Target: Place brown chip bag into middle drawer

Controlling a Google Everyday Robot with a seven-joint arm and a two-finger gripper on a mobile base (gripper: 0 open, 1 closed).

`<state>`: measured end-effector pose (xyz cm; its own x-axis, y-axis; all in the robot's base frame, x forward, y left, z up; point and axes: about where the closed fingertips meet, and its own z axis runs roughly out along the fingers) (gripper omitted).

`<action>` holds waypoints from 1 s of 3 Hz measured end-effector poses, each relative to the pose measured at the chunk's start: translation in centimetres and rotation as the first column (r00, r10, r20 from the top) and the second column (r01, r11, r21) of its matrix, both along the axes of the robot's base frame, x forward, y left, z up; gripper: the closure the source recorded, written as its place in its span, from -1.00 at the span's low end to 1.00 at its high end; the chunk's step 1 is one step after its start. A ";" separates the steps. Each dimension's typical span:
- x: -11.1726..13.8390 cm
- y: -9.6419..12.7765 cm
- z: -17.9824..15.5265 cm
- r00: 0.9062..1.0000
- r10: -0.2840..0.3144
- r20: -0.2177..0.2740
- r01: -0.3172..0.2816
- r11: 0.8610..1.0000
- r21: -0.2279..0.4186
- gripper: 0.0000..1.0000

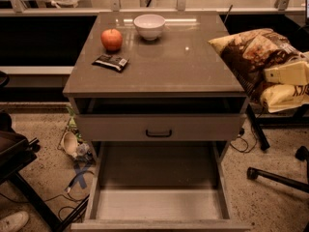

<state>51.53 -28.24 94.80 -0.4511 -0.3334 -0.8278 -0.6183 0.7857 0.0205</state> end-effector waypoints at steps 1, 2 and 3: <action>-1.2 0.4 -2.4 1.000 0.021 -0.005 -0.020 1.000 0.014 1.00; -4.1 1.2 -7.7 0.996 0.088 -0.017 -0.087 0.994 0.065 1.00; -6.6 2.1 -12.7 0.991 0.135 0.001 -0.134 0.985 0.112 1.00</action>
Offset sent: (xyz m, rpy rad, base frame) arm -0.0848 0.0146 -0.1478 0.1085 0.0132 0.1918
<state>44.97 -26.12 82.13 -0.4138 -0.2972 -0.8605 -0.7178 0.6879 0.1076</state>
